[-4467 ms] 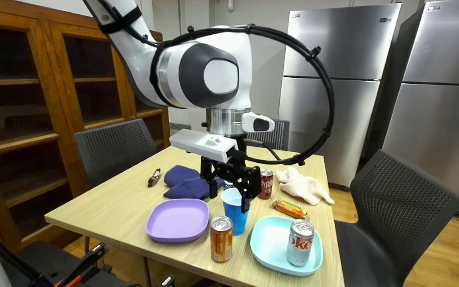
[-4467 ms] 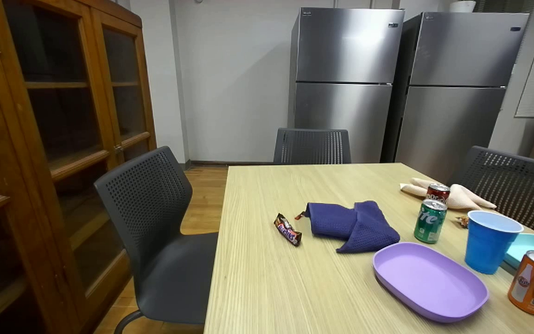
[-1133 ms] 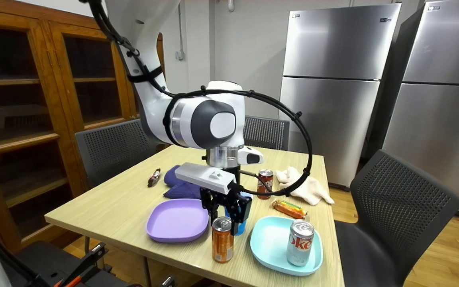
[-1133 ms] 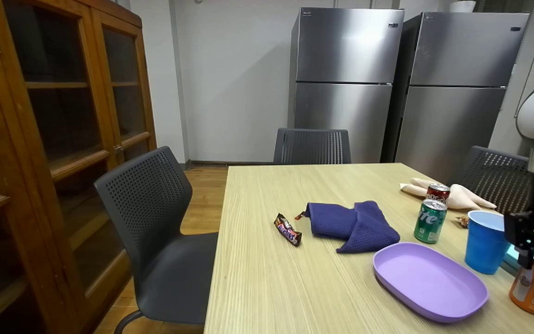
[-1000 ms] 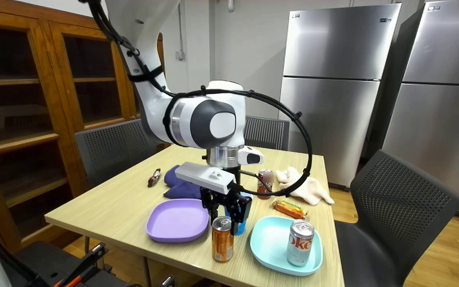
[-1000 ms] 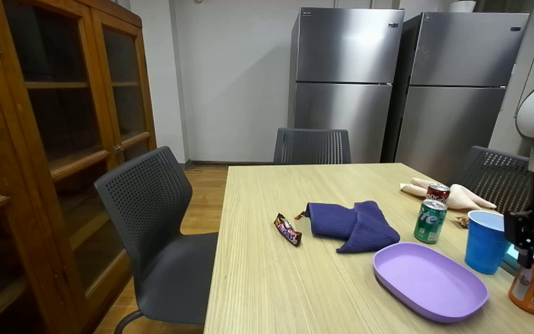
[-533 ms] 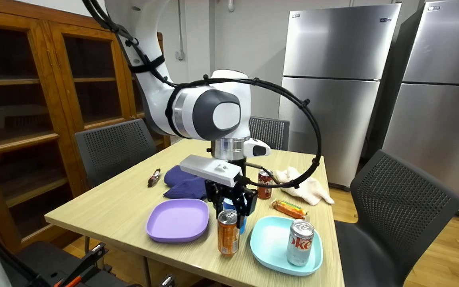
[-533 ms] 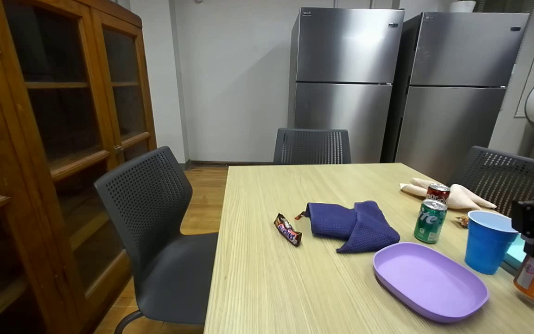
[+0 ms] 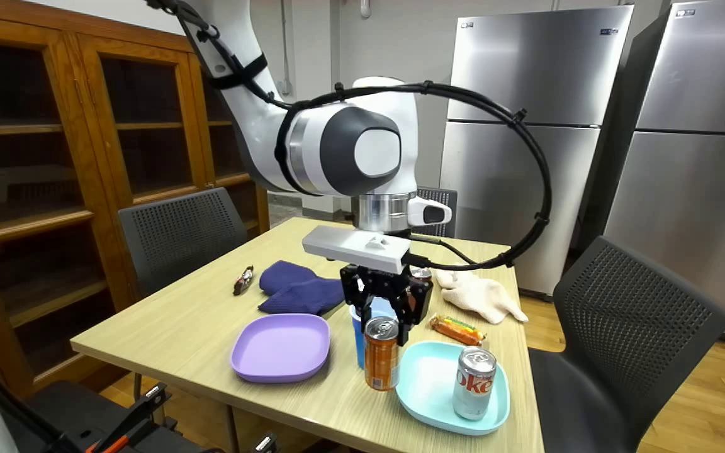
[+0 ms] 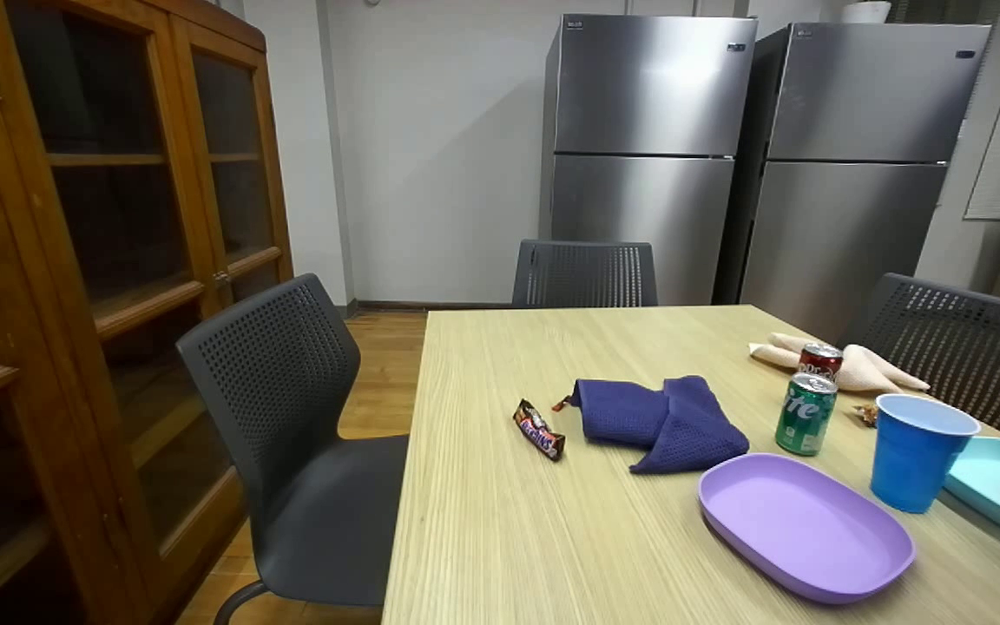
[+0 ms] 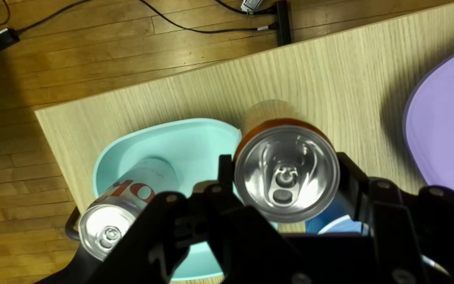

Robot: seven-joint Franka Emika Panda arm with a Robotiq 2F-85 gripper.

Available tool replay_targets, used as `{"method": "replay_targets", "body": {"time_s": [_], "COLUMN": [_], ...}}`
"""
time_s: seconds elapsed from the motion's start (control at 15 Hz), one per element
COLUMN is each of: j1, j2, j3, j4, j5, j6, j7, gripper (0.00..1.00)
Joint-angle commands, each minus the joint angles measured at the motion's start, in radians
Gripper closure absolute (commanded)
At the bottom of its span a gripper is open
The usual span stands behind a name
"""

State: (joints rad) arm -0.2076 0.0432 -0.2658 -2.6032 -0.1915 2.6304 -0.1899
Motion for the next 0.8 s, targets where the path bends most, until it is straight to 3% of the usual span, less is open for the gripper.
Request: {"method": "replay_targets", "body": {"time_s": [0.0,0.73], "j1": [-0.03,-0.045], "j2": [-0.032,0.066], "j3": [-0.006,-0.015], "j4": [0.036,0.127], "j5": [-0.009,-0.002], "j6": [-0.049,-0.017], "j7": [-0.051,-0.04], "gripper": [0.62,0.62]}}
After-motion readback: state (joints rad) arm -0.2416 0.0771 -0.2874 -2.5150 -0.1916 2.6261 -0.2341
